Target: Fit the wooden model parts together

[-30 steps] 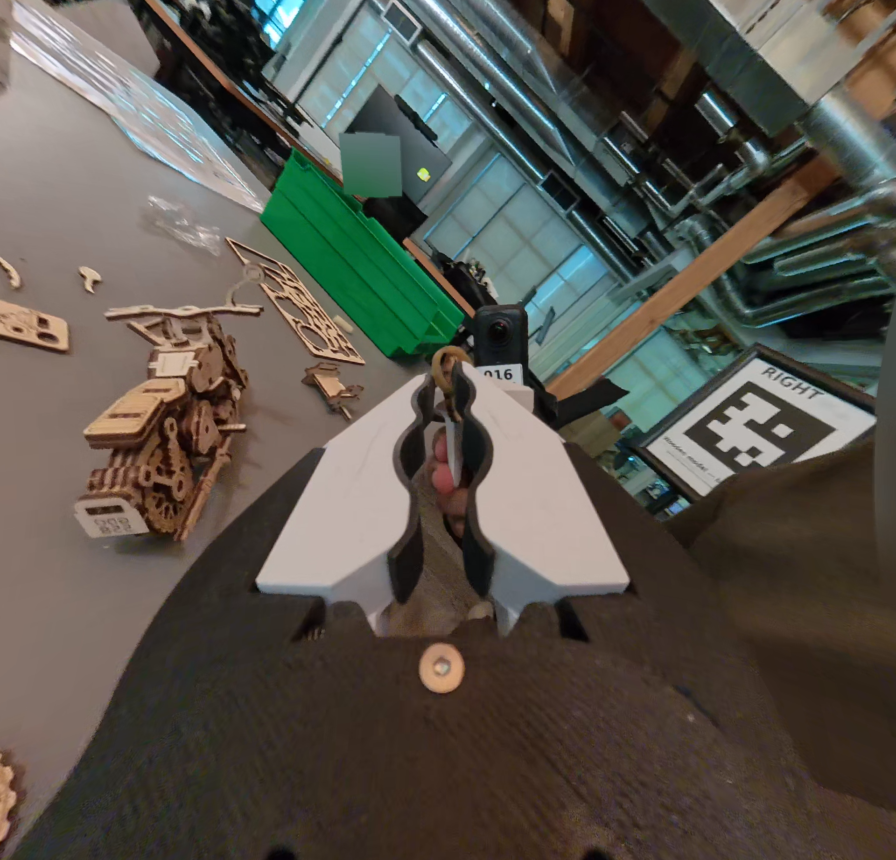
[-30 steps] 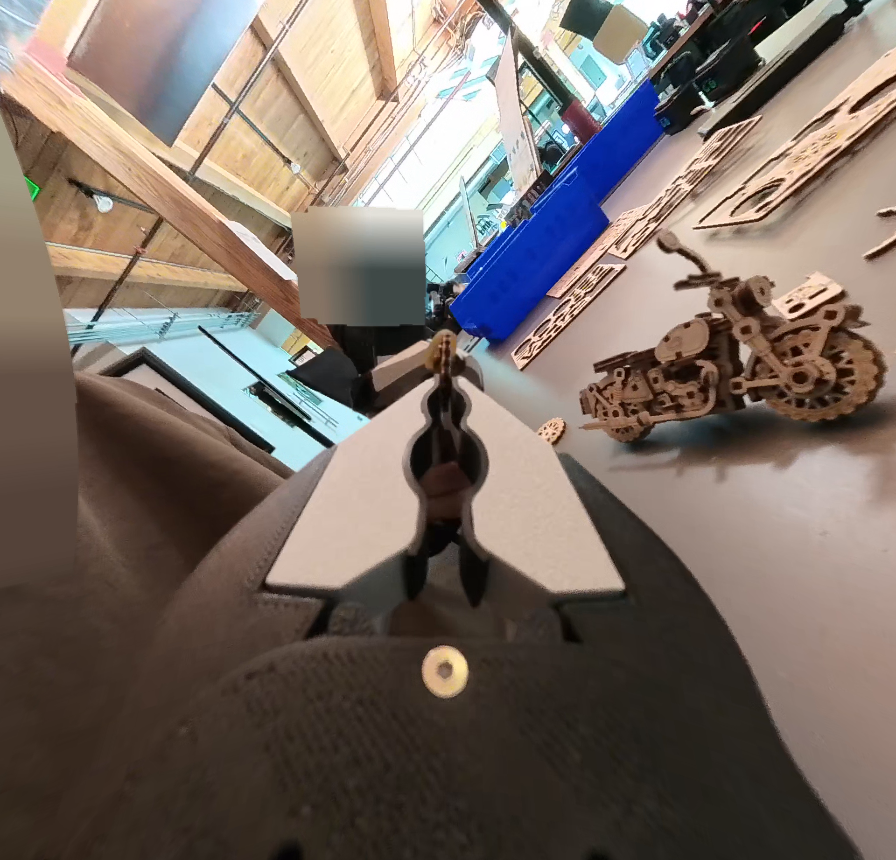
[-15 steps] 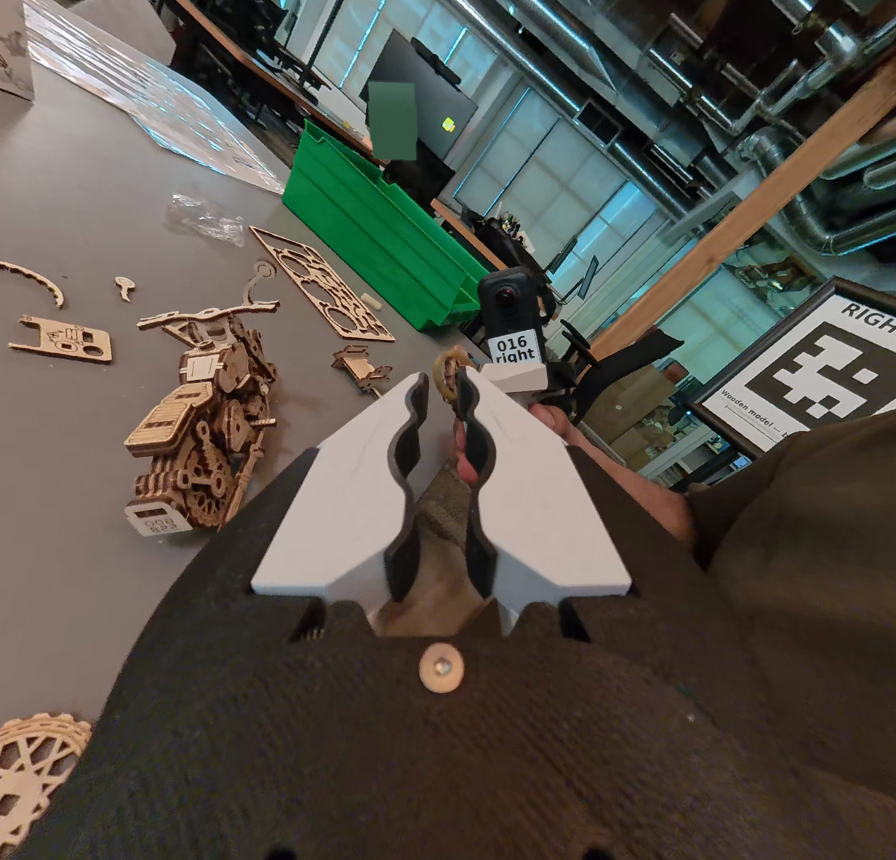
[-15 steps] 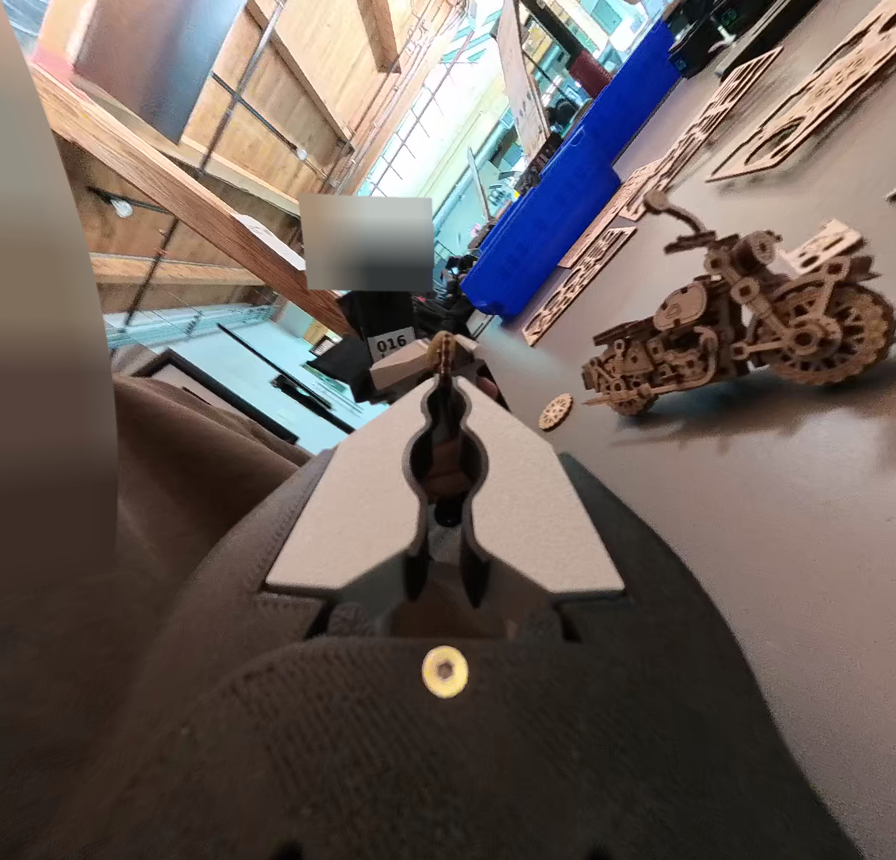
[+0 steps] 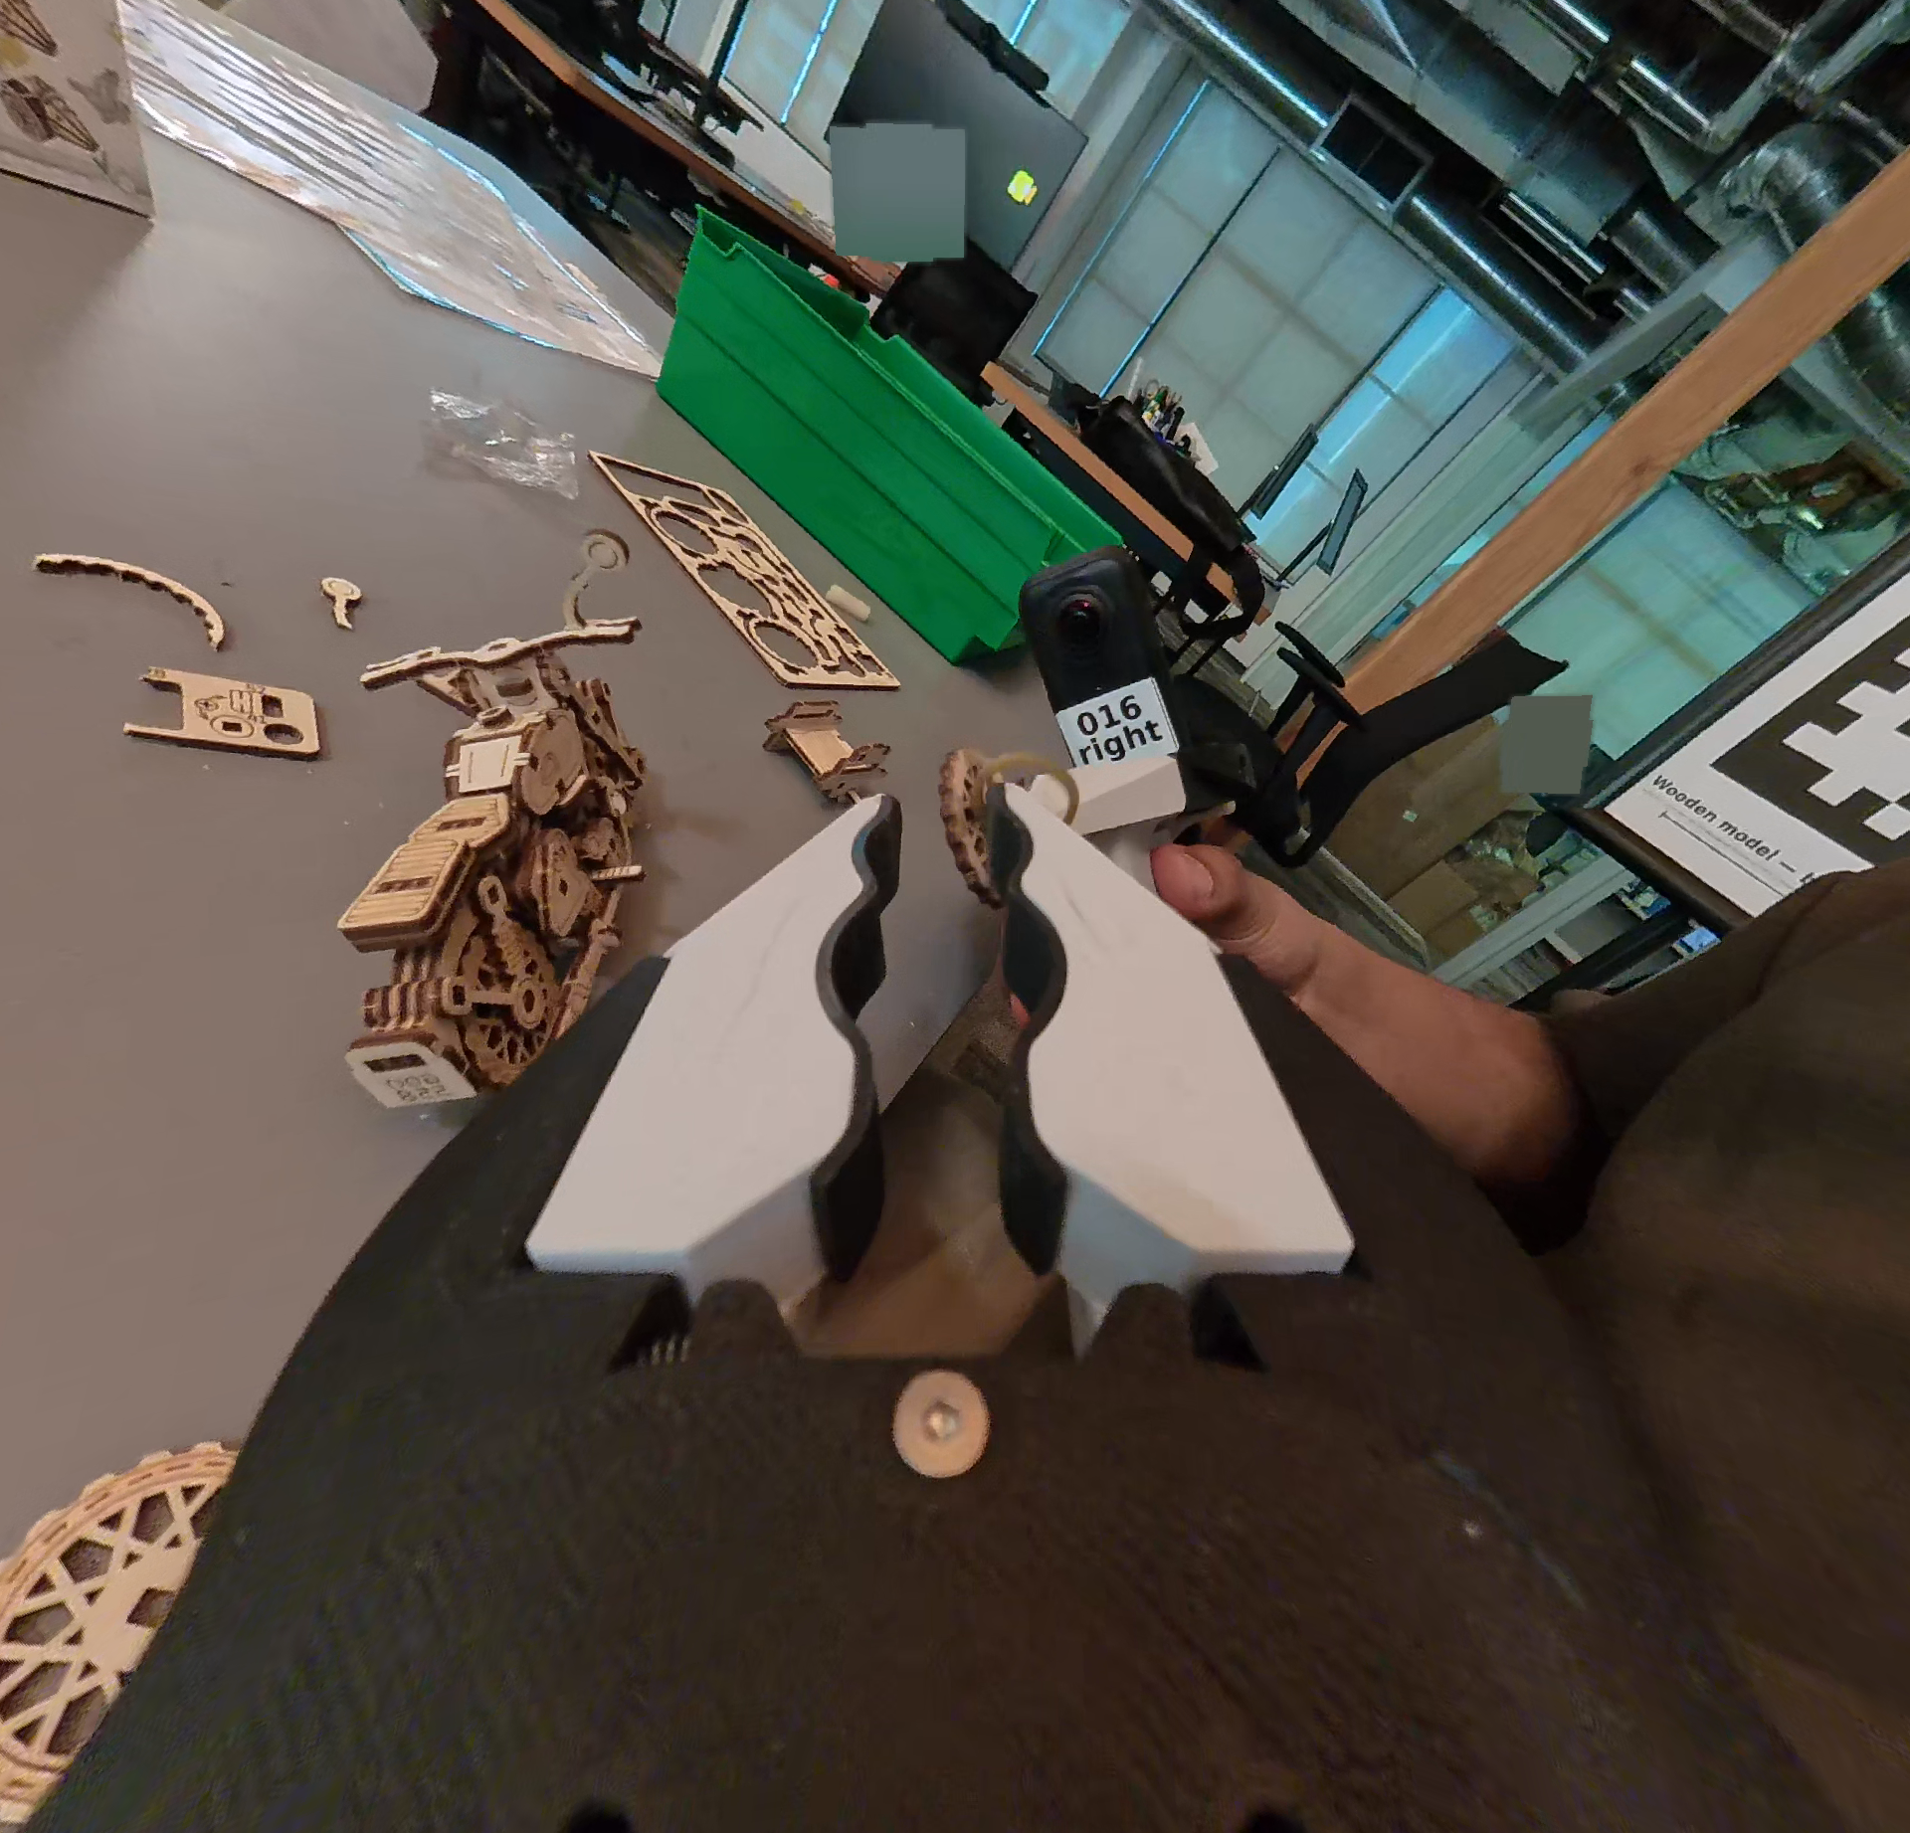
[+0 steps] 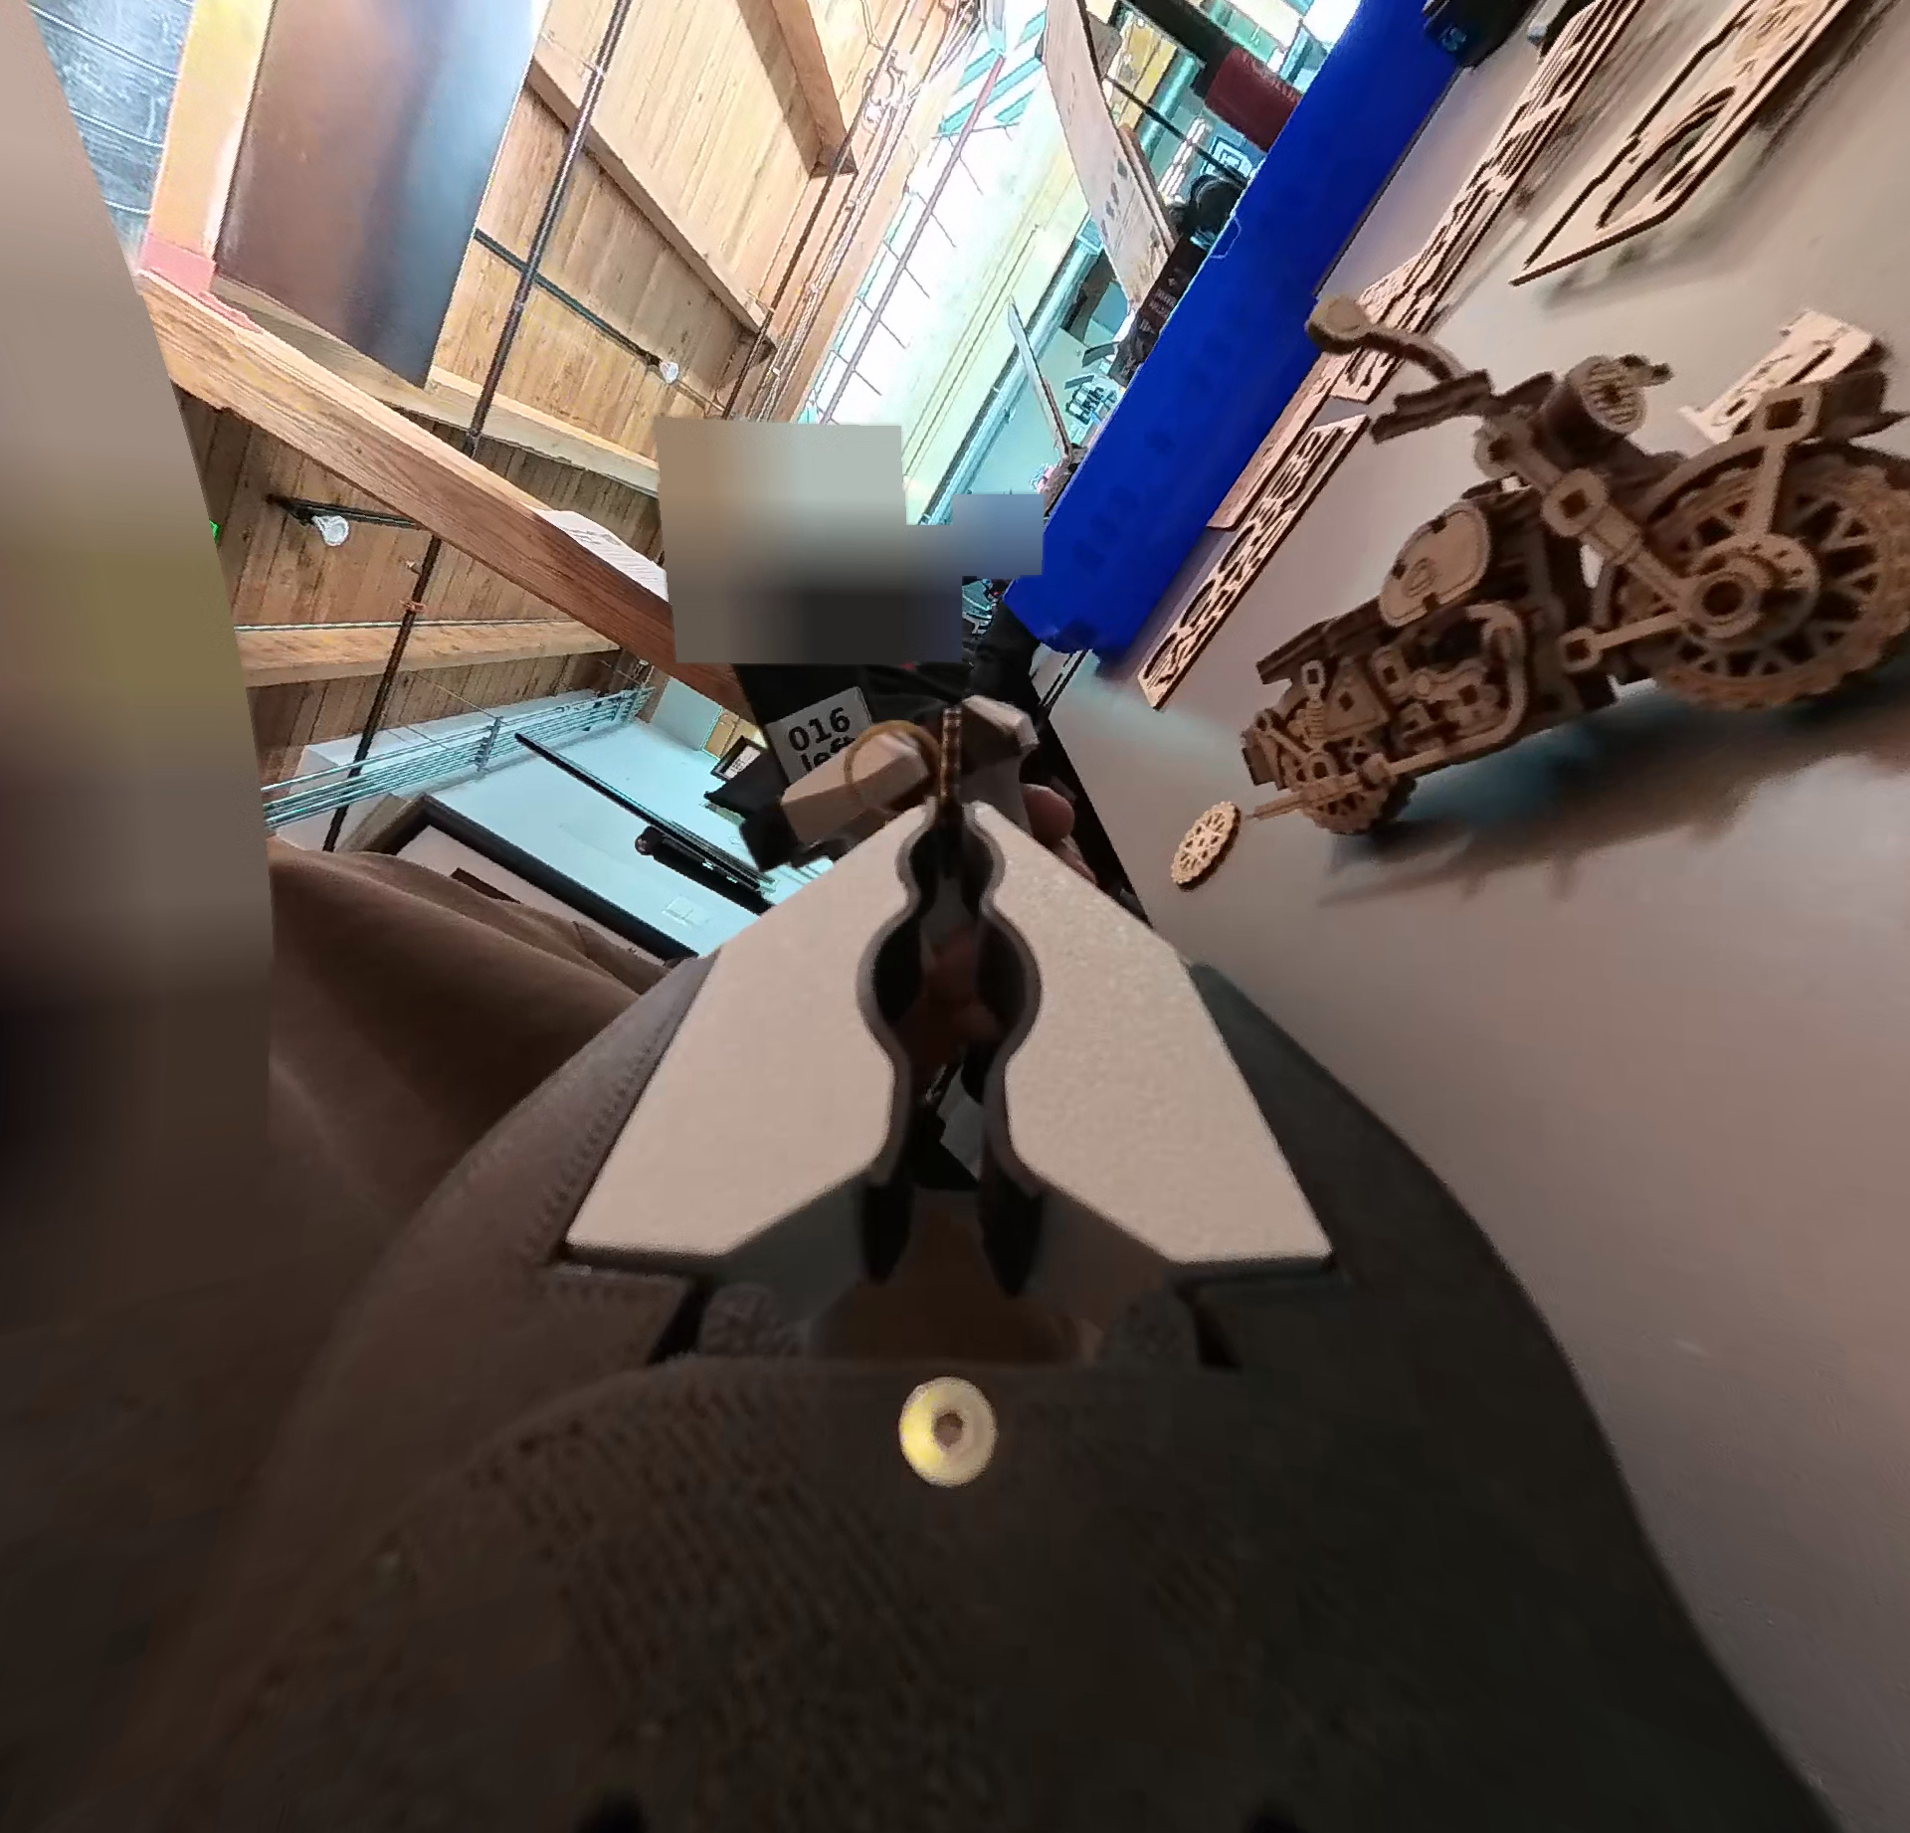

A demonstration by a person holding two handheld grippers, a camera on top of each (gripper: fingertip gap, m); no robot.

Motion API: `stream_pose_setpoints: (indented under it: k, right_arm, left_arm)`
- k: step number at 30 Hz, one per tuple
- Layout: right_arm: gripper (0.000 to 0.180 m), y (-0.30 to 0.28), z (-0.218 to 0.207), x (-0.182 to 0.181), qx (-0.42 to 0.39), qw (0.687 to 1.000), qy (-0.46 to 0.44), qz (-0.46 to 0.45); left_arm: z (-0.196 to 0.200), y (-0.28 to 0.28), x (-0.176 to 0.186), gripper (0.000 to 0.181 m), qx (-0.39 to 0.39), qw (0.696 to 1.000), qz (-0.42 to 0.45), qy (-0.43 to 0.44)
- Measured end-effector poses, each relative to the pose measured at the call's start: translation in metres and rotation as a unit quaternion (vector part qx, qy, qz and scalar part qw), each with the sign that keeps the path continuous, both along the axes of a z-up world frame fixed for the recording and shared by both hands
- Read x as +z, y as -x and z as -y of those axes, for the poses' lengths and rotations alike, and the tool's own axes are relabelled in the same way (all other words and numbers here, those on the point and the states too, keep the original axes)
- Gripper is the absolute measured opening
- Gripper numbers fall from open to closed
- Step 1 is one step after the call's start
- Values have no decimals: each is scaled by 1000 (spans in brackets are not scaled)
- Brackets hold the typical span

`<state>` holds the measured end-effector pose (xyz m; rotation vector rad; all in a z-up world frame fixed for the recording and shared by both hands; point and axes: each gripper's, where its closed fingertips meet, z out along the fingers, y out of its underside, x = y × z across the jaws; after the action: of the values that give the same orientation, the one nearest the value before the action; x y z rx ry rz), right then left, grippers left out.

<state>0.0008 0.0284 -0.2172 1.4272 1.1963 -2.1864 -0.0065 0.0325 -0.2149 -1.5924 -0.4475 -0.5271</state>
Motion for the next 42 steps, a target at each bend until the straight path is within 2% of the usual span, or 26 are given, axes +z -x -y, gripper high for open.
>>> stream_pose_setpoints:
  k: [7, 27, 37, 42]
  right_arm:
    - [1, 2, -4, -4, -8, 1000, -15, 4]
    - [1, 4, -8, -9, -15, 999, -40, 11]
    - [1, 4, -11, -7, -20, 999, -44, 4]
    - [2, 1, -5, -7, -10, 996, -84, -17]
  left_arm:
    - [3, 3, 2, 10, 9, 1000, 3, -6]
    - [5, 14, -4, 10, 28, 999, 20, 6]
    - [1, 0, -6, 8, -23, 998, 53, 2]
    - [1, 1, -6, 7, -24, 998, 56, 2]
